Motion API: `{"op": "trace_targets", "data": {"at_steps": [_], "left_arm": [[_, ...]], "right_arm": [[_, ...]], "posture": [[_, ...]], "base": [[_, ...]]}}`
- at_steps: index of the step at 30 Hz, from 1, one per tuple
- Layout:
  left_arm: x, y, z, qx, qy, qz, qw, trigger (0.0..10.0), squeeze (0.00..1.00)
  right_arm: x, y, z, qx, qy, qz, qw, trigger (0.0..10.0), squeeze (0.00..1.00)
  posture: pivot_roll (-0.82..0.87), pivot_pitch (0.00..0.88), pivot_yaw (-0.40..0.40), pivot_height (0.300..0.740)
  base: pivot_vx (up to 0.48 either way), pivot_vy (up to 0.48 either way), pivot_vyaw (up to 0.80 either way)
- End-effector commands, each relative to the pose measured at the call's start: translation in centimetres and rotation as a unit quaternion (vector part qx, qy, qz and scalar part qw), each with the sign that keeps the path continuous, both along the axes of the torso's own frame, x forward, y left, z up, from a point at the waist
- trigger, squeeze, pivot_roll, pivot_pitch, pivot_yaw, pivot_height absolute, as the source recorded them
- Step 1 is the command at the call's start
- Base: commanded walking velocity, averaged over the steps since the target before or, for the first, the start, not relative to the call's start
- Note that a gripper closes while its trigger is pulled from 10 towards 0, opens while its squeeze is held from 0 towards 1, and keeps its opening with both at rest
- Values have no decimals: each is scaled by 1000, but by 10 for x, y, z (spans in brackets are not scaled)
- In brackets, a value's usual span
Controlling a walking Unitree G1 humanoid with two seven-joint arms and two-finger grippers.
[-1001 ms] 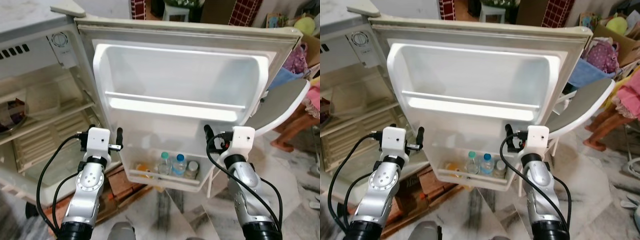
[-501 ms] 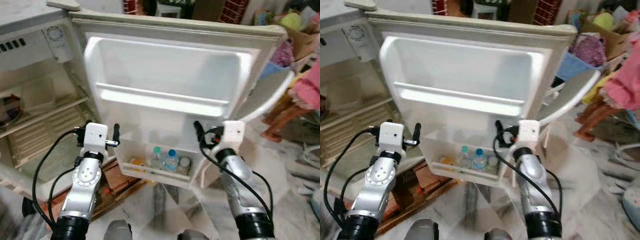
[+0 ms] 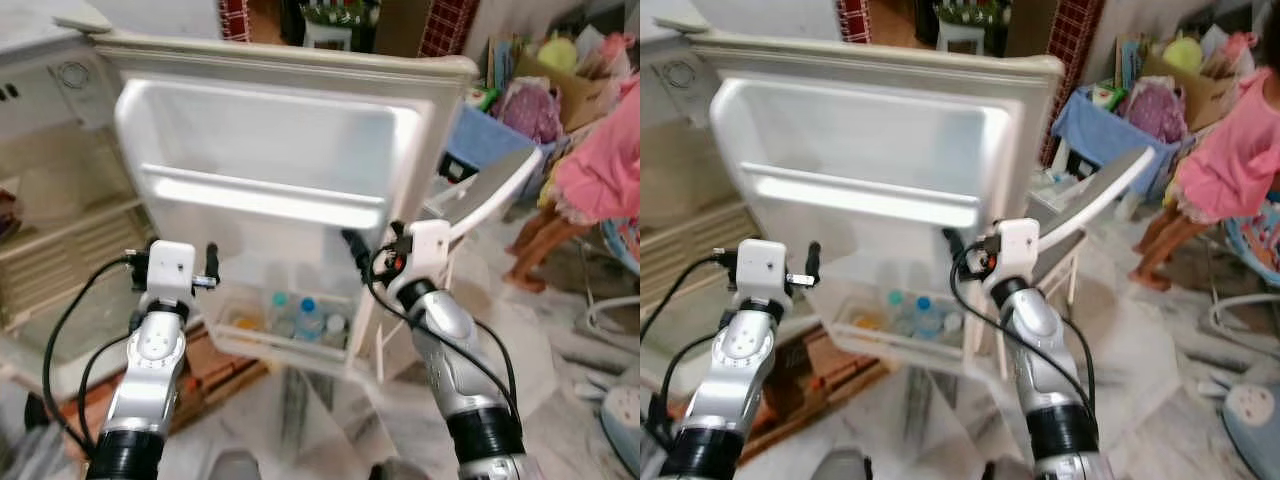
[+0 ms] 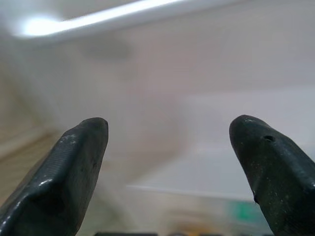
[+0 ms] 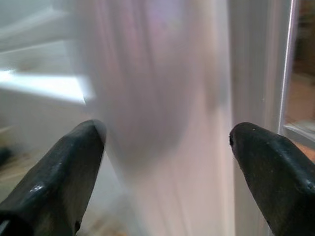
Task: Restocking fridge
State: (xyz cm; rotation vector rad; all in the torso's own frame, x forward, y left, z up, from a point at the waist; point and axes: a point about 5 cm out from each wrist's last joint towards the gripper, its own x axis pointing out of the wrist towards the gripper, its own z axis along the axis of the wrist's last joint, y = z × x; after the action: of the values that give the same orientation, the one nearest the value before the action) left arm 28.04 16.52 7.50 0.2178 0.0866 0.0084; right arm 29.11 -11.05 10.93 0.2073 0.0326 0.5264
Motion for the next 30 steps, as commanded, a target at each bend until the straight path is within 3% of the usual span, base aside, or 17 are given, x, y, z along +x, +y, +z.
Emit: {"op": "trace_targets", "data": {"at_steps": [1, 2, 4, 5, 9, 11, 15, 16, 17, 19, 20, 21, 25, 26, 27, 30], "left_arm": [[1, 6, 2, 9, 0, 5, 1000, 10000, 0], [1, 6, 2, 9, 0, 5, 1000, 10000, 0], [1, 5, 3, 10, -3, 4, 1000, 10000, 0], [1, 5, 4, 5, -9, 8, 1000, 10000, 0], [1, 6, 4, 3, -11, 6, 1000, 10000, 0], [1, 6, 5, 4, -12, 8, 1000, 10000, 0], [0, 6, 5, 3, -14, 13, 1000, 10000, 0], [-1, 6, 5, 5, -13, 18, 1000, 10000, 0], [-1, 6, 5, 5, -13, 18, 1000, 10000, 0], [-4, 9, 3, 8, -8, 30, 999, 10000, 0], [-7, 10, 1, 11, -3, 38, 999, 10000, 0], [-9, 12, -2, 7, 5, 46, 999, 10000, 0], [-12, 13, -4, 9, 7, 58, 998, 10000, 0], [-13, 13, -4, 13, 6, 62, 998, 10000, 0], [-11, 14, -3, -1, 4, 65, 998, 10000, 0], [-8, 15, -1, -12, 5, 71, 997, 10000, 0]], "right_arm": [[-6, 10, 12, 27, -10, 68, 997, 10000, 0], [-6, 10, 12, 27, -10, 68, 997, 10000, 0], [-14, 12, 10, 33, 7, 122, 992, 10000, 0], [-27, 14, 4, 12, 20, 191, 981, 10000, 0], [-41, 12, -4, -3, 48, 257, 965, 10000, 0], [-46, 10, -8, -15, 55, 278, 959, 10000, 0], [-40, 2, -15, -43, 53, 246, 967, 10000, 0], [-35, -5, -19, -57, 54, 219, 973, 10000, 1000], [-35, -5, -19, -57, 54, 219, 973, 10000, 1000], [-25, -14, -20, -94, 32, 152, 983, 10000, 1000], [-21, -18, -18, -93, 27, 123, 988, 10000, 839], [-17, -20, -14, -80, 22, 89, 993, 10000, 0], [-12, -24, -10, -77, 5, 36, 996, 10000, 0], [-10, -25, -8, -77, -3, 15, 997, 10000, 0], [-5, -29, -4, -61, -11, -43, 997, 10000, 0], [-1, -30, -1, -49, -17, -85, 995, 10000, 0]], "posture": [[97, 0, 13, 740], [97, 0, 13, 740], [95, 0, 14, 740], [94, 0, 14, 740], [96, 0, 13, 740], [97, 0, 11, 740], [98, 0, 9, 740], [102, 0, 5, 740], [102, 0, 5, 740], [105, 0, 4, 740], [106, 0, 5, 740], [106, 0, 5, 740], [106, 0, 7, 740], [104, 0, 9, 740], [104, 0, 9, 740], [102, 0, 10, 740]], "base": [[0, -480, 0], [0, -480, 0], [0, -480, 0], [0, 0, 0], [0, 0, 0], [0, 0, 0], [0, 0, 0], [0, 0, 0], [0, 0, 0], [0, 0, 0], [0, 0, 0], [0, 0, 0], [0, 0, 0], [0, 0, 794], [0, 0, 794], [0, 0, 794]]}}
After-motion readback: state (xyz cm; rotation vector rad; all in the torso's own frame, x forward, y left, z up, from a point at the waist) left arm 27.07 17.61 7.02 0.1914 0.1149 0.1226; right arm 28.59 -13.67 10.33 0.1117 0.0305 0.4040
